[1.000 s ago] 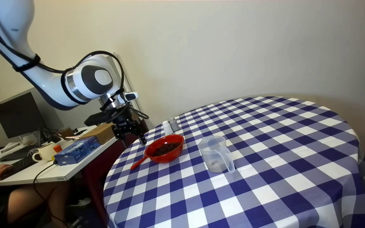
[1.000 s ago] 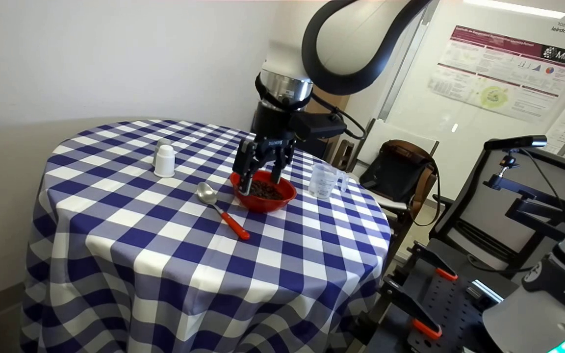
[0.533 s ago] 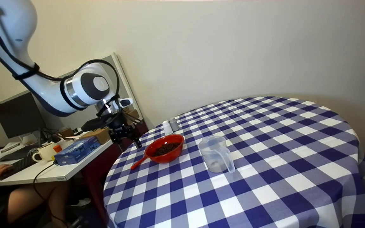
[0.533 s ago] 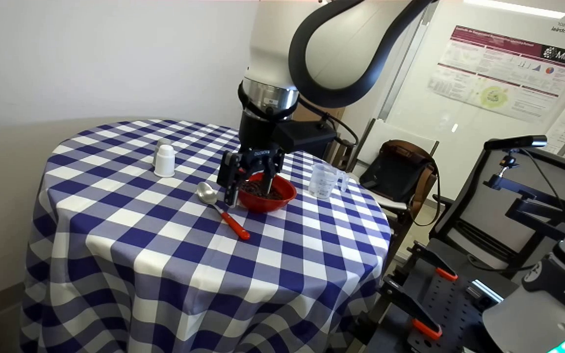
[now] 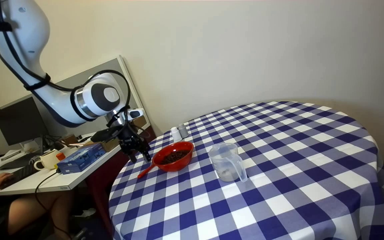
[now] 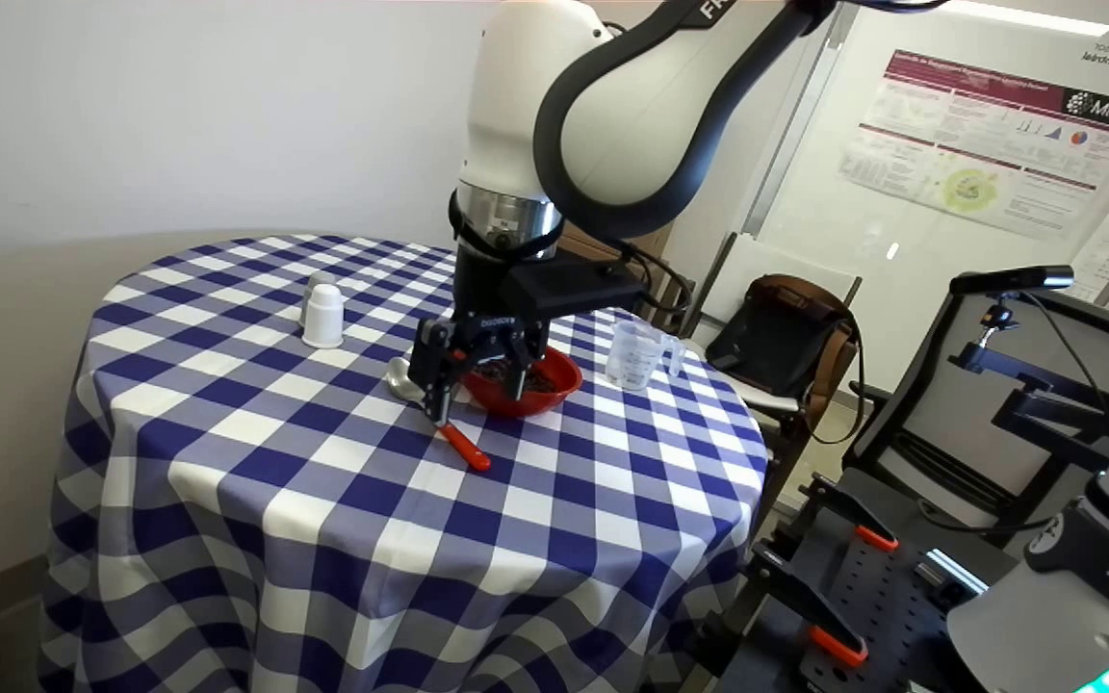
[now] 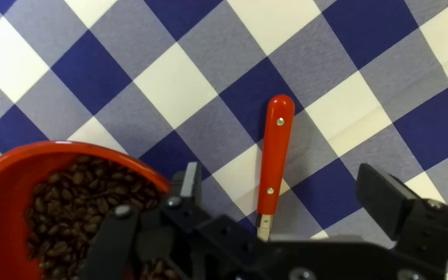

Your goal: Use the spoon on the table to scoop some of the contents in the red bowl into the clear jug then put the spoon in the red bowl

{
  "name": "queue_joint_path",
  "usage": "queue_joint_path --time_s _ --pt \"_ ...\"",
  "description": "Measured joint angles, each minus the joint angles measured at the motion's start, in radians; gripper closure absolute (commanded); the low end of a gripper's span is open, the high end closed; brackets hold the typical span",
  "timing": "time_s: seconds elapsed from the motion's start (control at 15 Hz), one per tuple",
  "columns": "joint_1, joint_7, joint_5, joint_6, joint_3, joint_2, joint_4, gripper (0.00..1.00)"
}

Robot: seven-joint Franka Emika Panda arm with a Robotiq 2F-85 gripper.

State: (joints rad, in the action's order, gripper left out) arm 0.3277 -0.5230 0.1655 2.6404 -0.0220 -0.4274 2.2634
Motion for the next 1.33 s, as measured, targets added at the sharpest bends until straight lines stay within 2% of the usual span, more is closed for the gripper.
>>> queue_joint_path --time_s 0.33,0.73,0.8,0.87,0.93,1.33 --pt "-0.032 0.057 -0.107 -0.001 -0.021 -0.052 -0.037 0.00" --pt "-0.065 0.119 -0.157 -0.003 -0.038 -0.089 -0.056 0.01" --pt "-0.067 0.126 -0.160 -0.003 -0.039 -0.093 -0.056 0.07" --pt "-0.068 0.131 -0.161 -0.003 -0.040 -0.097 -0.056 0.27" --pt "-0.068 0.133 -0.161 -0.003 -0.041 -0.099 -0.056 0.32" --pt "-0.068 0.136 -0.161 -0.003 -0.044 -0.100 -0.056 0.79"
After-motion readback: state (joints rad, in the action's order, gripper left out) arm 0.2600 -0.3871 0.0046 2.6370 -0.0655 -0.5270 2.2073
